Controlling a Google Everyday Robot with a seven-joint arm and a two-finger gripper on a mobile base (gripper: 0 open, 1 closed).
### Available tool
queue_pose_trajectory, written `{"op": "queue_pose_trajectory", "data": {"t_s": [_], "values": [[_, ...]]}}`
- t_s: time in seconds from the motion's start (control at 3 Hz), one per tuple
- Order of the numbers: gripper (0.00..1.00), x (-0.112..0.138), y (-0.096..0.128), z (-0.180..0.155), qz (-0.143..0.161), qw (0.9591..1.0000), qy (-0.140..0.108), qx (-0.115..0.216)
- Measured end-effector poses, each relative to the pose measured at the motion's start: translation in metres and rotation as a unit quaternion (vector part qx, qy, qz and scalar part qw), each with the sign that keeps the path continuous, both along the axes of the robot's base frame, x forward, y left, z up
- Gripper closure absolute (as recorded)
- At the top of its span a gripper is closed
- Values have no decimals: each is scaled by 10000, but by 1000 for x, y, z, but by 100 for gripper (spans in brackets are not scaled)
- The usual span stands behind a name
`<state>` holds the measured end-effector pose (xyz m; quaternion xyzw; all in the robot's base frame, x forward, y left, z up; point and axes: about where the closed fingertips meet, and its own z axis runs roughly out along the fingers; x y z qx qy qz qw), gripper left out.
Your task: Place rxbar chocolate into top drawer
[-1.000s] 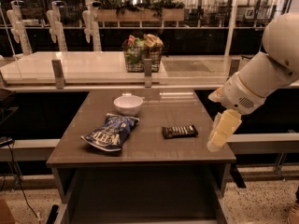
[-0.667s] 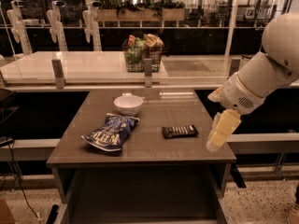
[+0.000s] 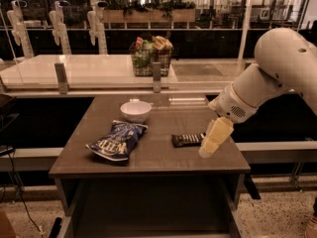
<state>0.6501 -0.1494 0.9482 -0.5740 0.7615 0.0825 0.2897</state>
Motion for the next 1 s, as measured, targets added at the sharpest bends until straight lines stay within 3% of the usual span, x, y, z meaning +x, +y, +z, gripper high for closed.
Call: {"op": "queue_pose_trajectory", "data": {"t_s": [0.67, 1.0], "values": [[0, 45, 8, -31, -402, 9974, 79, 590], [0, 73, 15, -49, -530, 9933, 112, 1018]]}}
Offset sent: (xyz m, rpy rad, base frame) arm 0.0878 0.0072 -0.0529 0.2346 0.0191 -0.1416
